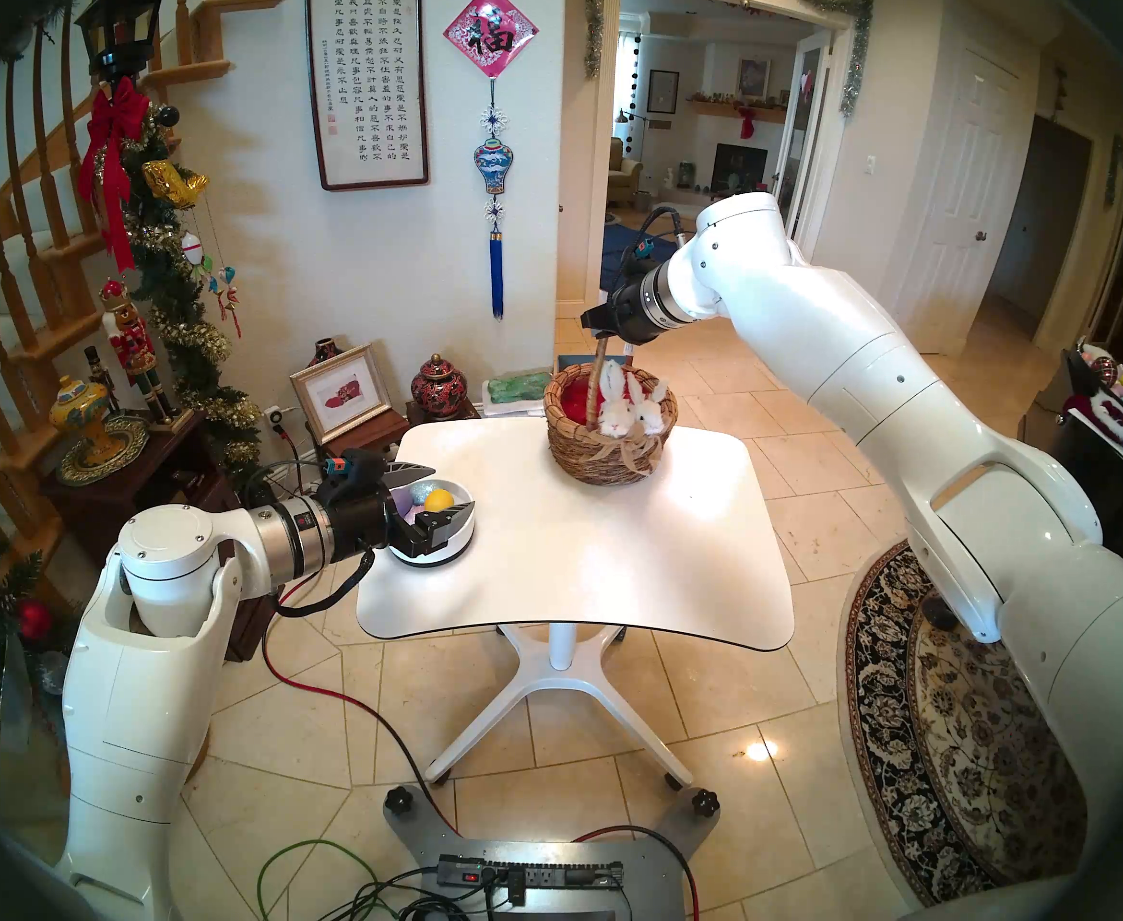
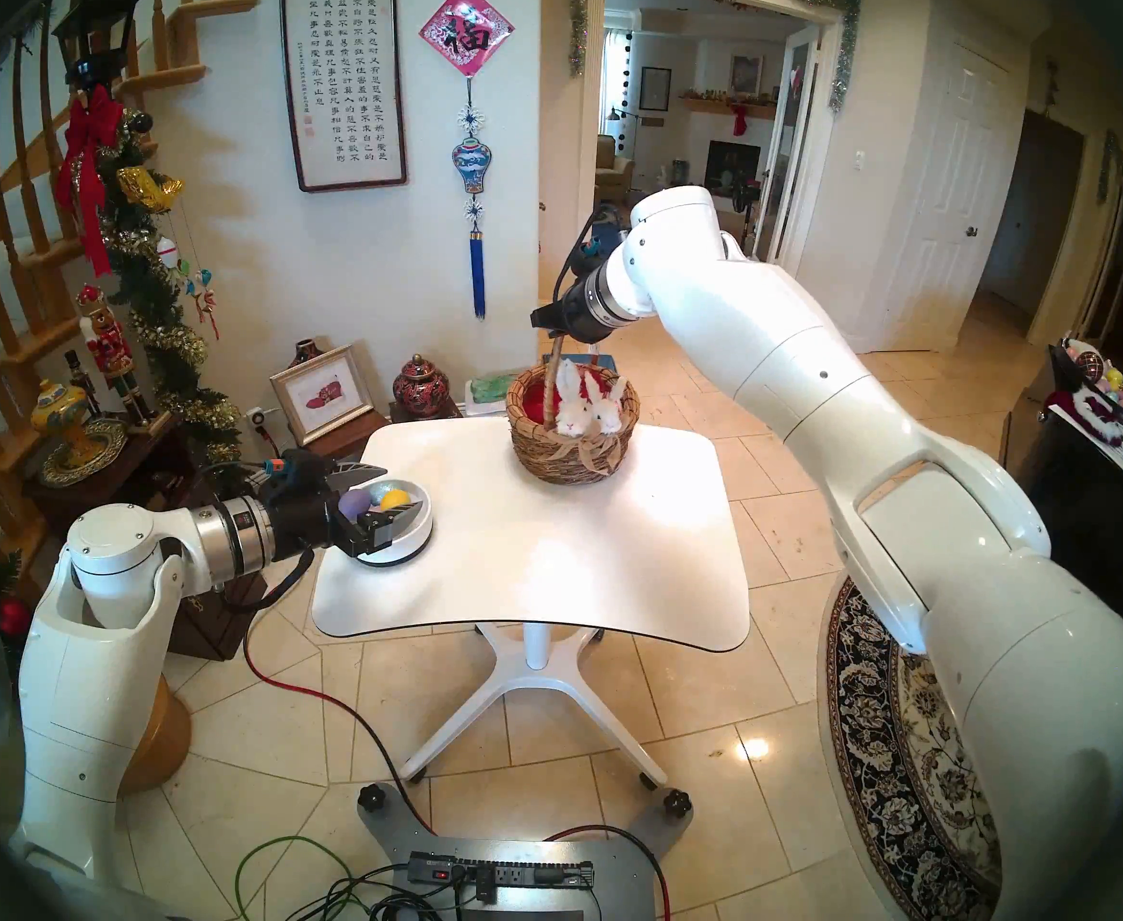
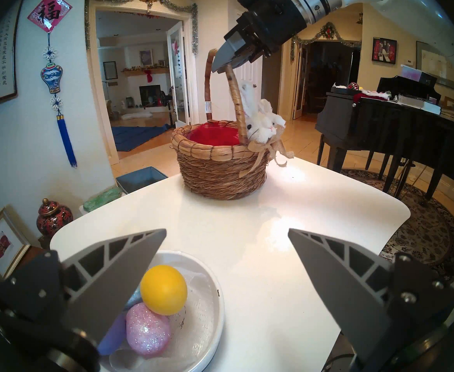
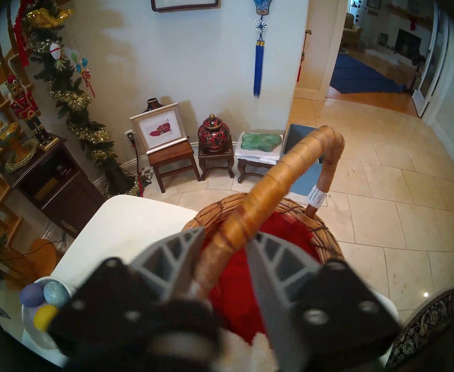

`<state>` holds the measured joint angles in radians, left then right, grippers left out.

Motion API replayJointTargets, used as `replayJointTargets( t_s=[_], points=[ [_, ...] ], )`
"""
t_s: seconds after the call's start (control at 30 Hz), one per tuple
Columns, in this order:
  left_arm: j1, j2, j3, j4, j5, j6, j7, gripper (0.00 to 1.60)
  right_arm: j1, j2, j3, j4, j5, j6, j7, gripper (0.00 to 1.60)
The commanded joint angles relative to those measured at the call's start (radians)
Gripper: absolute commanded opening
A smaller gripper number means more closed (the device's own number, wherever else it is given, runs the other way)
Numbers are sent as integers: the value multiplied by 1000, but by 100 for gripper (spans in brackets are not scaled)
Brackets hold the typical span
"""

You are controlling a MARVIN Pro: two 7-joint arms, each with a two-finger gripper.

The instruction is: Put easter egg into basket

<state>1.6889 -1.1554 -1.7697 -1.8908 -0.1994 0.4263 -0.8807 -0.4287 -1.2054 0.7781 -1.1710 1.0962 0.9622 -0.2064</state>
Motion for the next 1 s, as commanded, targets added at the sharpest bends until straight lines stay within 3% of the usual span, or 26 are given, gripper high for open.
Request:
replayJointTargets(
  t_s=[0.0,0.13,0.27,0.33,0.37,0.4,0.97],
  points=[
    [-7,0,0,-6,-1,0,1,160,31,29,-4,-21,19,-2,-20,59],
    [-7,0,0,-6,-1,0,1,160,37,39,-16,-27,34,-2,-26,58],
    [-7,0,0,-6,-1,0,1,160,43,57,-34,-44,50,-2,-28,42],
    [-7,0,0,-6,-1,0,1,160,45,70,-42,-56,61,-2,-29,23],
    [-7,0,0,-6,-1,0,1,160,46,79,-48,-64,66,-2,-26,4],
    [-7,0,0,-6,-1,0,1,160,46,86,-52,-70,71,-2,-25,0],
    [-7,0,0,-6,-1,-1,0,160,93,272,-160,-245,143,-2,99,0]
  ],
)
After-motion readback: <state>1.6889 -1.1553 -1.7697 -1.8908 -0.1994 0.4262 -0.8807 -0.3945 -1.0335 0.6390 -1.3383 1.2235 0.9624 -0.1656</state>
